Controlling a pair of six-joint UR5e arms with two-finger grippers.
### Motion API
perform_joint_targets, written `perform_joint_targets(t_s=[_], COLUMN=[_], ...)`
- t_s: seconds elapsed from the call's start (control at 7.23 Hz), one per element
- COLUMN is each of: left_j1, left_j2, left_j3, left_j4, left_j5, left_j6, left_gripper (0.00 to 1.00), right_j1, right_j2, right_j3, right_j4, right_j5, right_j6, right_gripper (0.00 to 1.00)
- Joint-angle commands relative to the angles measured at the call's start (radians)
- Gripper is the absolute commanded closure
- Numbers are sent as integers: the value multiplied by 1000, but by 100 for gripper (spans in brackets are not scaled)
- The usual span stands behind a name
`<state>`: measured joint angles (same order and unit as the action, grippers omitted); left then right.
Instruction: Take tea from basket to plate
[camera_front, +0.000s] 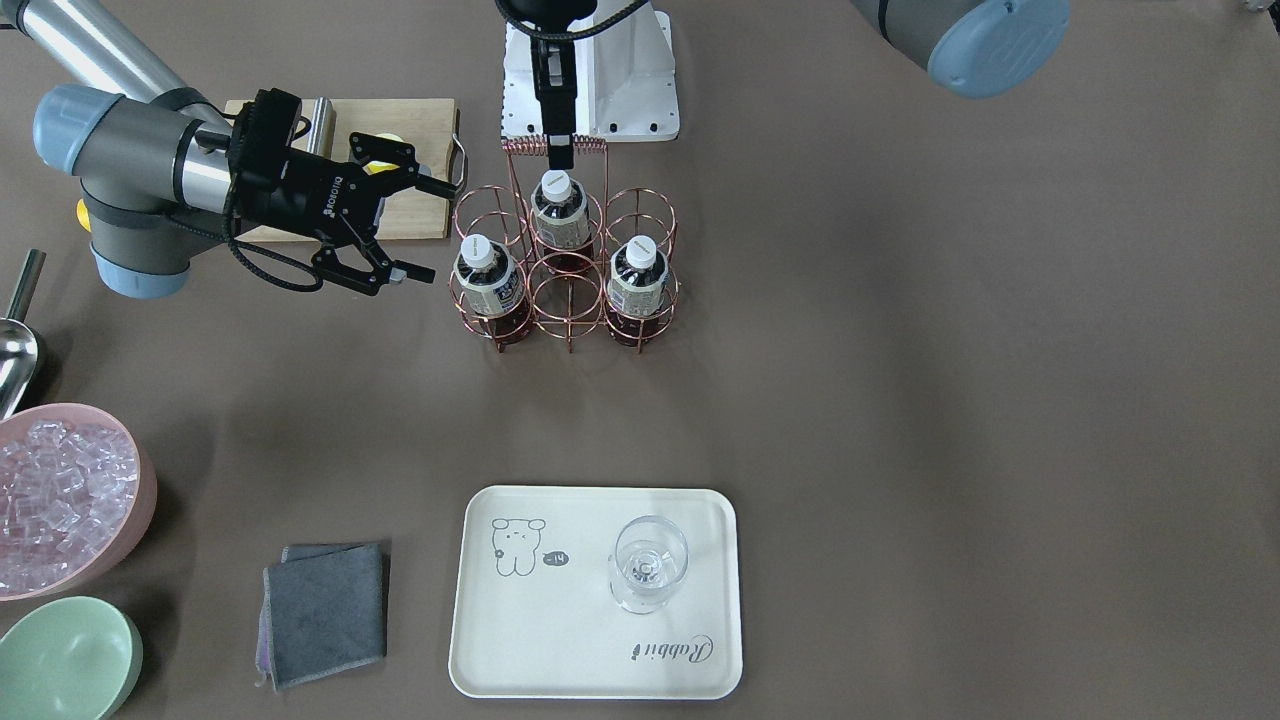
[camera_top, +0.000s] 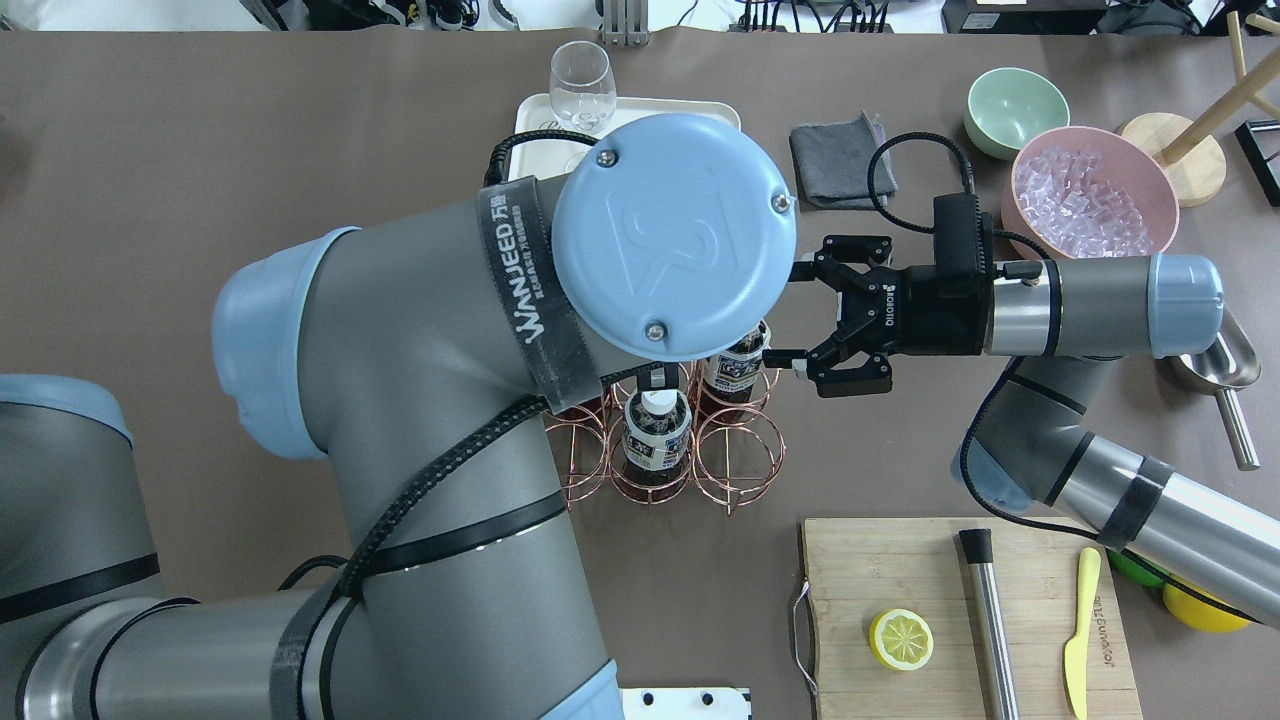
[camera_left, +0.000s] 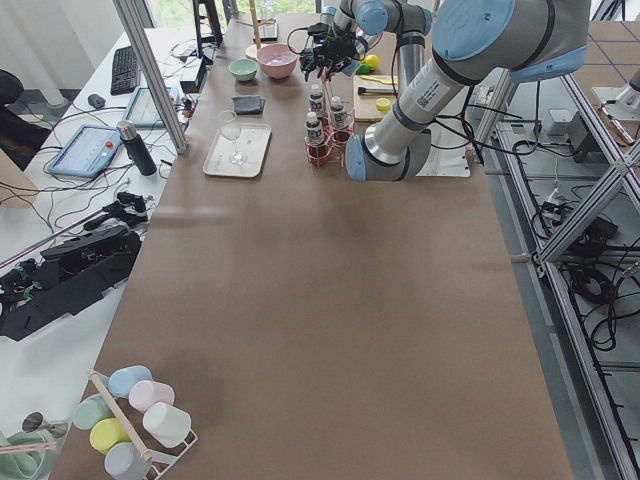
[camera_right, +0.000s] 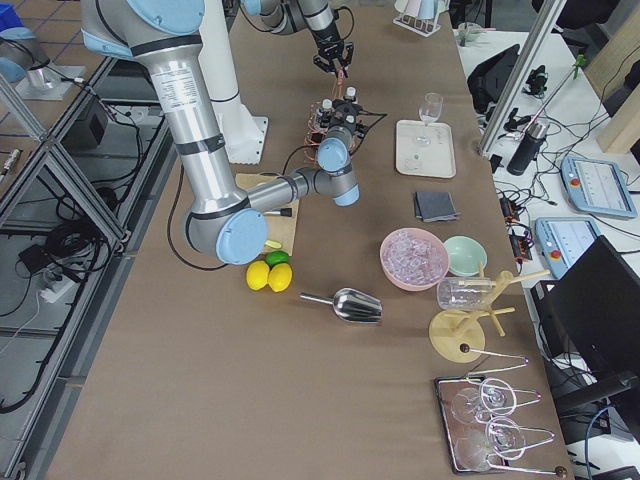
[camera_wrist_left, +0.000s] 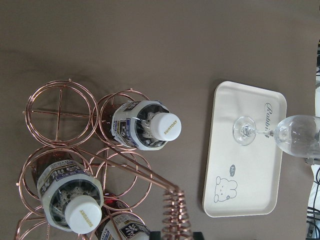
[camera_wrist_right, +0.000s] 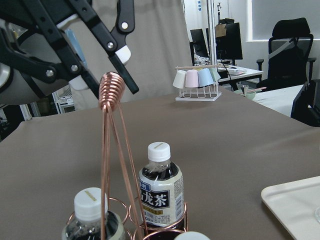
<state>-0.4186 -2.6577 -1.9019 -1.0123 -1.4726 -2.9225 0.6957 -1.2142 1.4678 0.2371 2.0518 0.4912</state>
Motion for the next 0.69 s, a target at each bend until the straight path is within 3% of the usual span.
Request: perform_joint_targets(t_s=[0.0, 0.28, 0.42, 0.55], left_j1=[0, 0, 0, 0], left_j2=[2, 2, 4, 4], left_j3=[-5, -5, -5, -5], left_j4=[0, 0, 0, 0], left_j5=[0, -2, -2, -2], left_j6=[0, 0, 0, 0], left_gripper=[100, 100, 100, 100], right_j1=[-36, -56, -59, -59], right_j2=[7, 34, 35, 33], right_j3=[-1, -30, -34, -32], right_j4=[-5, -7, -7, -10], right_j5=[-33, -45, -53, -50], right_j6=[-37, -54, -54, -48], right_gripper=[1, 4, 25, 70])
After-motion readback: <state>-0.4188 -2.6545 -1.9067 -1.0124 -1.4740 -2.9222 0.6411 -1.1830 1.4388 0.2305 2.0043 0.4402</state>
